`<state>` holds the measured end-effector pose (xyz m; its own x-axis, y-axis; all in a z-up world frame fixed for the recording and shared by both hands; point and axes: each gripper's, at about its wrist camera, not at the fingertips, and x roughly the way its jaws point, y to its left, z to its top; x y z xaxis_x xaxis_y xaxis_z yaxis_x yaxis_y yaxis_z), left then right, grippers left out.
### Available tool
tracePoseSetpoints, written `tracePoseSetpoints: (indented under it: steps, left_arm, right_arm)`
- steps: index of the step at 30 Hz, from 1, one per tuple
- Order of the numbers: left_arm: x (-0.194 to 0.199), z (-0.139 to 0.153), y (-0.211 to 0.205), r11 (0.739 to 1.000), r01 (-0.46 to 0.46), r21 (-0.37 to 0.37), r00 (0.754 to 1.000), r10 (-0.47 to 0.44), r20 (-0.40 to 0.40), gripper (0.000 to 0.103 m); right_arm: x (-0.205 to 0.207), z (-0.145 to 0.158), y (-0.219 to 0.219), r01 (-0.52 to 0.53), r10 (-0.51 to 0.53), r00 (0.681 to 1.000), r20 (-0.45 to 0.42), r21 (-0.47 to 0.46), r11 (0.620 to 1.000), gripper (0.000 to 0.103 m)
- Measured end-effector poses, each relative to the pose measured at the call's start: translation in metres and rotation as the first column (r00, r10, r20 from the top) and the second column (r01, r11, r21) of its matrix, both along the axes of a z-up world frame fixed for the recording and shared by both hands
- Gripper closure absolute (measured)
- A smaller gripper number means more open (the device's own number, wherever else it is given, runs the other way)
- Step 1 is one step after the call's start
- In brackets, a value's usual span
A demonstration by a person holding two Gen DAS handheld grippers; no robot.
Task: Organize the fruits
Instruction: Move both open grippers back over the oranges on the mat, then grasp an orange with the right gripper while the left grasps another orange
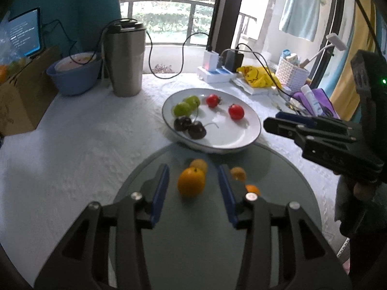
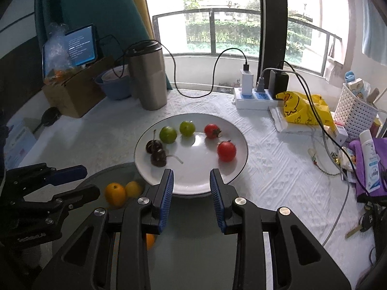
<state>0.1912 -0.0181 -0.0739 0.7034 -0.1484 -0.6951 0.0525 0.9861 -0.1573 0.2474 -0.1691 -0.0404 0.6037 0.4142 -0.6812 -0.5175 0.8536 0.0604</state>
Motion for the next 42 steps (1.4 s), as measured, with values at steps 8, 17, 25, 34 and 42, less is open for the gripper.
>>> tracePoseSetpoints:
  steps: [8, 17, 25, 34, 42]
  left_arm:
    - [-0.015, -0.008, 0.003, 1.000, 0.002, -0.015, 1.000, -0.002, -0.002, 0.059]
    - [-0.033, -0.025, 0.007, 1.000, -0.001, -0.032, 1.000, 0.001, -0.022, 0.059]
    - [-0.040, -0.035, 0.010, 1.000, 0.001, -0.031, 1.000, -0.002, -0.030, 0.059]
    - [-0.034, -0.041, 0.010, 1.000, -0.005, -0.011, 0.999, 0.005, -0.041, 0.059]
    - [-0.018, -0.042, 0.003, 1.000, 0.004, 0.027, 0.999, -0.003, -0.048, 0.059]
  right_arm:
    - [-0.021, -0.007, 0.006, -0.007, 0.007, 1.000, -0.017, -0.004, 1.000, 0.067]
    - [-0.043, -0.024, 0.019, -0.030, 0.029, 0.998, -0.055, -0.017, 0.999, 0.062]
    - [-0.052, -0.043, 0.026, -0.035, 0.034, 0.995, -0.097, -0.014, 0.999, 0.061]
    - [-0.053, -0.063, 0.039, -0.086, 0.083, 0.985, -0.152, -0.012, 0.996, 0.055]
    - [-0.053, -0.062, 0.032, -0.117, 0.116, 0.982, -0.146, 0.003, 0.993, 0.072]
